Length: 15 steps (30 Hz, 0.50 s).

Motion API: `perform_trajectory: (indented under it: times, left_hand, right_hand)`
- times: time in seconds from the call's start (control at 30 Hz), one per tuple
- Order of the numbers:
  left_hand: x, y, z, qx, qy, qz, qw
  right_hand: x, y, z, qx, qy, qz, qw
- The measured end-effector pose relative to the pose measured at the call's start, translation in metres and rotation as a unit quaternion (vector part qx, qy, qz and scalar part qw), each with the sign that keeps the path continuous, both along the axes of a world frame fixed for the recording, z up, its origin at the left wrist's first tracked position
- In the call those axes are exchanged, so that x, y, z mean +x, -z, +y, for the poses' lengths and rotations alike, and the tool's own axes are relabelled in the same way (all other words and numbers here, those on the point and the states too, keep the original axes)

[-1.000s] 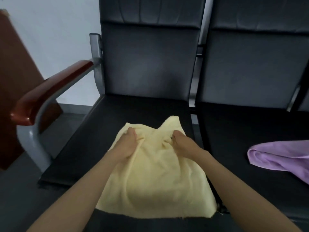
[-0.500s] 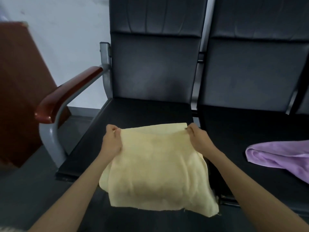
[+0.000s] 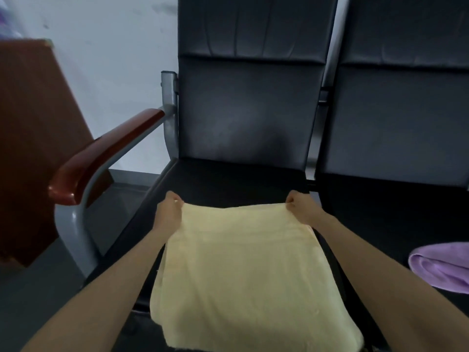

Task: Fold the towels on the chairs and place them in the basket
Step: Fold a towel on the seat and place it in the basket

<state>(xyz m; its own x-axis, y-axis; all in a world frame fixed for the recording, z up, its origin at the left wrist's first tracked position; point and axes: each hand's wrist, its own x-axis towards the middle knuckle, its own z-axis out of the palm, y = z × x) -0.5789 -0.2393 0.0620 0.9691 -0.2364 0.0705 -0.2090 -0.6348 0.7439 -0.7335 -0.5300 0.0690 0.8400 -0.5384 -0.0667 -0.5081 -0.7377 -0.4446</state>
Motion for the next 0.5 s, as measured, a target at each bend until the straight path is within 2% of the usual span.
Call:
perform_trajectory:
  times: [0.07, 0.17, 0.43, 0.5]
  left_hand:
    - [0.002, 0.02, 0.001, 0.05, 0.026, -0.044, 0.997]
    - [0.007, 0.033, 0.001, 0.056, 0.04, -0.082, 0.994]
    - [0.007, 0.01, 0.034, 0.133, 0.141, 0.032, 0.981]
    - [-0.004, 0.004, 0.039, 0.181, 0.158, 0.051, 0.969]
  right_hand:
    - [0.002, 0.019, -0.005, -0.001, 0.018, 0.007, 1.0]
    - [0.003, 0.025, -0.015, 0.007, 0.018, -0.006, 1.0]
    - [-0.01, -0.001, -0.01, 0.03, -0.057, 0.133, 0.989]
    - [-0.026, -0.008, 0.003, 0.031, -0.069, 0.179, 0.981]
